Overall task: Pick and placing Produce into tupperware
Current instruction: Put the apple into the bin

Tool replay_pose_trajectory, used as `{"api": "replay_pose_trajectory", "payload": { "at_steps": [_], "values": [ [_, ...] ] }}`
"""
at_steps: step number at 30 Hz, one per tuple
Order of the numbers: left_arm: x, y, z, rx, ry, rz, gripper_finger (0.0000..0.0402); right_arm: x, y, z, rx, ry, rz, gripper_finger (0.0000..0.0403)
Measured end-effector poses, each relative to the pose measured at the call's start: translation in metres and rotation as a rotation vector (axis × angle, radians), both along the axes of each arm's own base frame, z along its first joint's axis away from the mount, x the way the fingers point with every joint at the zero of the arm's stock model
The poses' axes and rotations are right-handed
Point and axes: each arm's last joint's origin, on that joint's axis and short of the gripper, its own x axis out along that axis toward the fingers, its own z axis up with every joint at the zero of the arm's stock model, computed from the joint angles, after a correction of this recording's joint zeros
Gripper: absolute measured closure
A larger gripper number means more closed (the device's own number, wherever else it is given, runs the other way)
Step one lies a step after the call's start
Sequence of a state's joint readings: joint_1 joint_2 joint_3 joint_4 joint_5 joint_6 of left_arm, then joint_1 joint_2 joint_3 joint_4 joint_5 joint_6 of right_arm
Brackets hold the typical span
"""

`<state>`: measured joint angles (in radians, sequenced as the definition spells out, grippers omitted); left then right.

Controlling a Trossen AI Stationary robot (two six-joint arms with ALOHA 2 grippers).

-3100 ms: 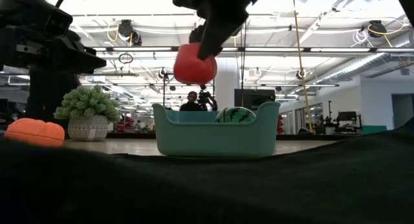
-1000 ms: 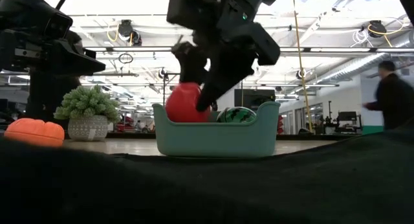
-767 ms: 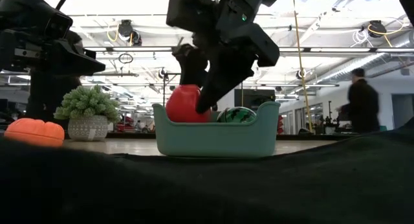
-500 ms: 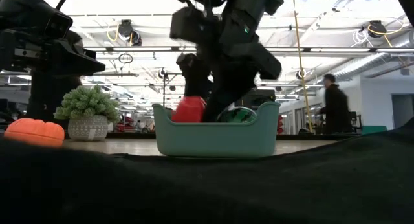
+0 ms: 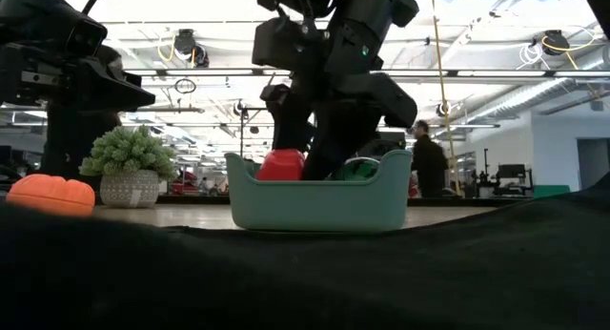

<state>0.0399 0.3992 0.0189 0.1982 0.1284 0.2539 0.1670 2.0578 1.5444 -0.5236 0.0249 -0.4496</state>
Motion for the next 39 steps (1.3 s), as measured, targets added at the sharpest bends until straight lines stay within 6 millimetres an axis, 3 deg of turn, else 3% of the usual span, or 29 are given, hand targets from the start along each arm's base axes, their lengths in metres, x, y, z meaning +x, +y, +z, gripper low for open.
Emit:
{"api": "replay_pose_trajectory", "payload": {
  "at_steps": [27, 39],
  "values": [
    [0.000, 0.000, 0.000, 0.001, 0.001, 0.000, 0.0400, 0.002, -0.009, -0.007, 0.052, 0.033, -0.075, 0.0148],
    [0.000, 0.000, 0.000, 0.000, 0.002, 0.000, 0.0401, 0.000, -0.012, -0.010, 0.062, 0.059, -0.113, 0.0091]
  ]
}}
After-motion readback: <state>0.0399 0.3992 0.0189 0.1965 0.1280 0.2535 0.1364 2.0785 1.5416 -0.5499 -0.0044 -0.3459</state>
